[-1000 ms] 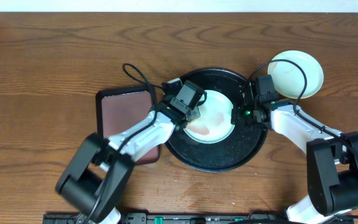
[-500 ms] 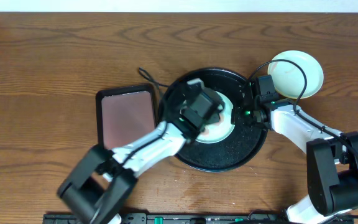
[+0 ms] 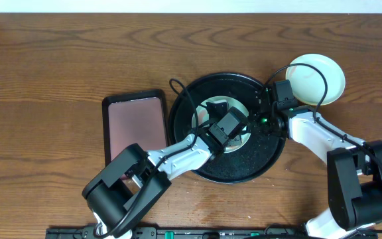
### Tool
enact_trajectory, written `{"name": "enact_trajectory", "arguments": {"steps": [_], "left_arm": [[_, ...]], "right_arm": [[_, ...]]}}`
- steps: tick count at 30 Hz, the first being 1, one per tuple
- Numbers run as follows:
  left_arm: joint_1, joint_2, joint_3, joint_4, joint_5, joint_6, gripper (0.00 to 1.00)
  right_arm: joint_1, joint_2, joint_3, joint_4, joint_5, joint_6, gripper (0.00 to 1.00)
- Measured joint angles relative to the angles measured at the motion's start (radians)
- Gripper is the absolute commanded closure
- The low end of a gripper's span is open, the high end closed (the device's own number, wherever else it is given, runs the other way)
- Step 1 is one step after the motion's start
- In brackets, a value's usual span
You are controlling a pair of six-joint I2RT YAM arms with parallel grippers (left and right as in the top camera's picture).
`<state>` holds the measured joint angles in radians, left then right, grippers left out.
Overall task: Clean dirty plates on tray and stack at the side
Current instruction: 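Pull the left gripper with the sponge back over the brown tray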
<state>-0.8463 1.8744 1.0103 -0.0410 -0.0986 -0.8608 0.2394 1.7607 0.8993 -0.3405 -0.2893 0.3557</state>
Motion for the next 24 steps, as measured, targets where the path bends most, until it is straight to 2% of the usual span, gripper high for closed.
{"name": "enact_trajectory", "arguments": {"steps": [6,12,15,20,22,24], "left_arm": [[0.000,-0.065,-0.002,-0.149,-0.203,0.050,0.92],[0.001,-0.174,-0.002,-0.158,-0.451,0.118,0.92],[0.005,-0.222,-0.002,-0.158,-0.531,0.152,0.92],[0.051,-0.312,-0.002,-0.204,-0.577,0.175,0.92],[0.084,-0.354,-0.002,-0.208,-0.533,0.180,0.92],[0.124,-0.387,-0.002,-0.187,-0.428,0.181,0.92]], "right_arm": [[0.000,0.000,0.000,0.000,0.000,0.000,0.99],[0.000,0.000,0.000,0.000,0.000,0.000,0.99],[0.000,0.000,0.000,0.000,0.000,0.000,0.99],[0.000,0.000,0.000,0.000,-0.002,-0.009,0.99],[0.000,0.000,0.000,0.000,-0.002,-0.011,0.99],[0.000,0.000,0.000,0.000,-0.002,-0.012,0.99]]}}
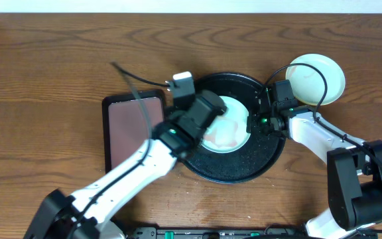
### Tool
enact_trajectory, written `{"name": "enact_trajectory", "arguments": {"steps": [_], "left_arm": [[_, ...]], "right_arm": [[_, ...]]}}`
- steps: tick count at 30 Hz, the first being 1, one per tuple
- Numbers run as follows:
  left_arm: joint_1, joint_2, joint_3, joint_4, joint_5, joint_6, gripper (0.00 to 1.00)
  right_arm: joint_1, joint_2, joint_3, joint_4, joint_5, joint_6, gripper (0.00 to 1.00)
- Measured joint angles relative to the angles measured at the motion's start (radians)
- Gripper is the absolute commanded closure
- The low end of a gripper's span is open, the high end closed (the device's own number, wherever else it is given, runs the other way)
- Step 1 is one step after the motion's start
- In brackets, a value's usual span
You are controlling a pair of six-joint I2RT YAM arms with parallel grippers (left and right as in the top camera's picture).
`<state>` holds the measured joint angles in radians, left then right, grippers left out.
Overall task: Clean dirty plates on tray and stack at the side
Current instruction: 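Pull the left gripper with the sponge back over the brown tray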
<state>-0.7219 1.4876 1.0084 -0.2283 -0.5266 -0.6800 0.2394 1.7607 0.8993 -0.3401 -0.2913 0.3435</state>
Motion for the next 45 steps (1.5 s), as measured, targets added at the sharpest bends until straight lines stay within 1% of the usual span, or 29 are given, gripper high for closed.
{"name": "enact_trajectory", "arguments": {"steps": [2,6,9,13,17,25,30,32,35,39,45], "left_arm": [[0.038,-0.005,0.000,0.033,0.150,-0.015,0.93],[0.045,0.068,0.000,0.097,0.350,-0.113,0.92],[0.019,0.166,0.000,0.157,0.431,-0.167,0.93],[-0.018,0.286,0.000,0.179,0.486,-0.218,0.93],[-0.024,0.345,0.000,0.157,0.502,-0.244,0.93],[0.021,0.345,0.004,0.011,0.458,-0.260,0.93],[0.082,0.337,0.008,-0.045,0.450,-0.259,0.93],[0.103,0.334,0.010,-0.047,0.471,-0.255,0.93],[0.120,0.322,0.010,-0.053,0.485,-0.222,0.92],[0.154,0.257,0.008,-0.068,0.475,-0.160,0.93],[0.183,-0.016,0.002,-0.085,0.428,-0.062,0.93]], "right_arm": [[0.000,0.000,0.000,0.000,0.000,-0.001,0.99],[0.000,0.000,0.000,0.000,0.000,-0.004,0.99],[0.000,0.000,0.000,0.000,0.000,-0.005,0.99],[0.000,0.000,0.000,-0.001,0.000,-0.008,0.99],[0.000,0.000,0.000,-0.001,0.000,-0.012,0.99],[0.000,0.000,0.000,-0.001,0.000,-0.013,0.99],[0.000,0.000,0.000,-0.001,0.000,-0.014,0.99],[0.000,0.000,0.000,-0.002,-0.002,-0.014,0.99],[0.000,0.000,0.000,-0.002,-0.010,-0.014,0.99],[0.007,0.000,0.000,-0.002,-0.020,-0.014,0.99],[0.007,0.000,0.000,-0.006,-0.018,-0.019,0.99]]}}
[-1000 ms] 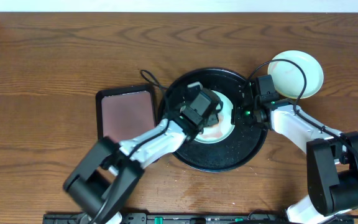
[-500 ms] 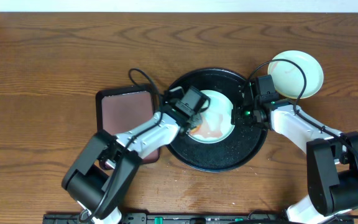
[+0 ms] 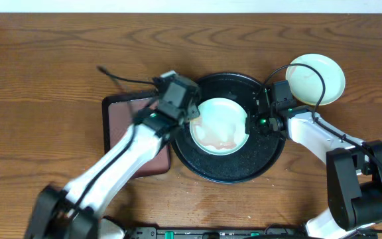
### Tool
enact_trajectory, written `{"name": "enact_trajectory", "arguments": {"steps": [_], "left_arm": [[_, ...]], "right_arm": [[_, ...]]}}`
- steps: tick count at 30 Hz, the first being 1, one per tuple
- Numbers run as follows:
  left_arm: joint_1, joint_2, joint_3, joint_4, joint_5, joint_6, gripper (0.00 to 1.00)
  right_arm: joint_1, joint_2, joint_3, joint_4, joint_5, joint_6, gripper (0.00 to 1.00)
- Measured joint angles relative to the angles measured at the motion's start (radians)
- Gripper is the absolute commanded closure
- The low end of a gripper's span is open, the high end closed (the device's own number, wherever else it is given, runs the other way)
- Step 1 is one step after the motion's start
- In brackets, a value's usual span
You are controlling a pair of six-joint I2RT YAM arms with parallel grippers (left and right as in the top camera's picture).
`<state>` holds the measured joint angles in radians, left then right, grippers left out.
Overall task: Clean dirty plates on tray and stack at the side
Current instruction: 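Pull the left gripper with the sponge back over the brown tray, then lift the green plate off the black tray with the right gripper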
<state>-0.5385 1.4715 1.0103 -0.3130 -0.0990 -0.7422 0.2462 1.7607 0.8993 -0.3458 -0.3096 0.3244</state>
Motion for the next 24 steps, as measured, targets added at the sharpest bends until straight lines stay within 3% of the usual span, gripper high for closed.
{"name": "enact_trajectory", "arguments": {"steps": [3,7,12,20,24], "left_arm": [[0.002,-0.158,0.000,-0.047,-0.013,0.057,0.93],[0.055,-0.311,0.001,-0.231,-0.059,0.098,0.93],[0.209,-0.355,-0.003,-0.456,-0.130,0.119,0.92],[0.357,-0.323,-0.068,-0.490,-0.130,0.122,0.93],[0.402,-0.267,-0.089,-0.467,-0.090,0.123,0.93]], "right_arm": [[0.000,0.000,0.000,0.000,-0.007,-0.024,0.99],[0.000,0.000,0.011,-0.040,-0.027,-0.080,0.99],[0.005,0.000,0.095,-0.147,0.031,-0.115,0.99],[0.063,-0.008,0.319,-0.340,0.264,-0.133,0.99],[0.140,-0.029,0.446,-0.420,0.510,-0.164,0.99]]}}
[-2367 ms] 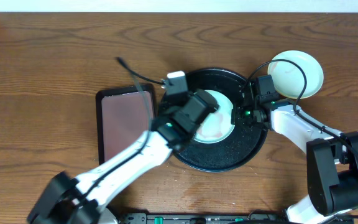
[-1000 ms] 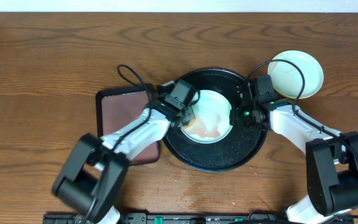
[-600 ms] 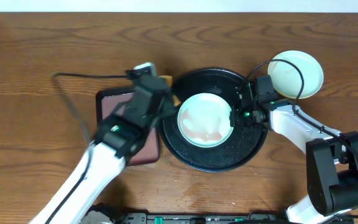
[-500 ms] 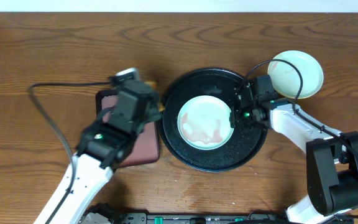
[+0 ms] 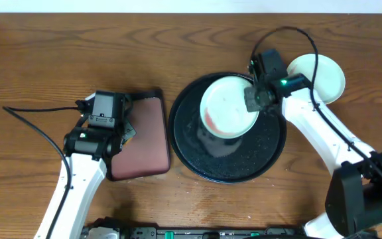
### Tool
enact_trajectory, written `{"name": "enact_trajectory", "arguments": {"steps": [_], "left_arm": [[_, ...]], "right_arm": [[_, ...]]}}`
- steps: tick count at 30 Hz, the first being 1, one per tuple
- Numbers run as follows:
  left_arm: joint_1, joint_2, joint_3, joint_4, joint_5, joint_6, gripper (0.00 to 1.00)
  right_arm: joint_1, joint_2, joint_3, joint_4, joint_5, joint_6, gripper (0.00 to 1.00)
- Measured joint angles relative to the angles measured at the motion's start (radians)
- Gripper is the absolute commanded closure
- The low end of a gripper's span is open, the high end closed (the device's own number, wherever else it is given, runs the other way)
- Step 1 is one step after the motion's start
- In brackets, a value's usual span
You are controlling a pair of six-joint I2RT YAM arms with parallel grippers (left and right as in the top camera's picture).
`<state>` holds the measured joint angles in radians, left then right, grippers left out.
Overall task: Clean dirty plates on tray and stack at the side
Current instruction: 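Lift the green plate off the black tray with the right gripper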
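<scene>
A pale plate with a reddish smear at its lower left hangs over the round black tray. It looks raised and tilted. My right gripper is shut on its right rim. A second white plate lies on the table right of the tray, partly behind the right arm. My left gripper is over the left part of the brownish-pink pad left of the tray. Its fingers are hidden under the wrist, so whether they hold anything is unclear.
A black cable runs from the left wrist over the table at the left. Another cable loops above the right wrist. The wooden table extends to the back and left.
My left gripper has gone from the tray's left rim to the pad's left part. My right gripper, then at the tray's right rim, now holds the plate, which sits higher and further right.
First my left gripper was down on the plate in the tray, my right gripper at the tray's right rim. The left gripper then stood at the plate's left, later at the tray's left rim. Now it is over the pad and the right gripper holds the plate up.
</scene>
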<state>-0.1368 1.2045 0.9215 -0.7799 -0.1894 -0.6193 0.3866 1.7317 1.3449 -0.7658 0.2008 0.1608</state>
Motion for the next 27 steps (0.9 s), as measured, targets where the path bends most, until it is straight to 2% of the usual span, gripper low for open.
{"name": "enact_trajectory", "arguments": {"steps": [10,15,20,27], "left_arm": [[0.013,0.167,-0.001,0.021,0.029,0.037,0.92],[0.036,0.193,-0.001,0.021,0.051,0.048,0.93],[0.060,0.193,-0.001,0.023,0.068,0.049,0.93],[0.063,0.193,-0.001,0.025,0.079,0.051,0.93]], "right_arm": [[0.222,-0.076,0.139,0.050,0.465,-0.245,0.99],[0.311,-0.088,0.148,0.152,0.702,-0.393,0.99],[0.359,-0.089,0.148,0.320,0.895,-0.601,0.99],[0.412,-0.089,0.148,0.538,1.025,-0.897,0.99]]}}
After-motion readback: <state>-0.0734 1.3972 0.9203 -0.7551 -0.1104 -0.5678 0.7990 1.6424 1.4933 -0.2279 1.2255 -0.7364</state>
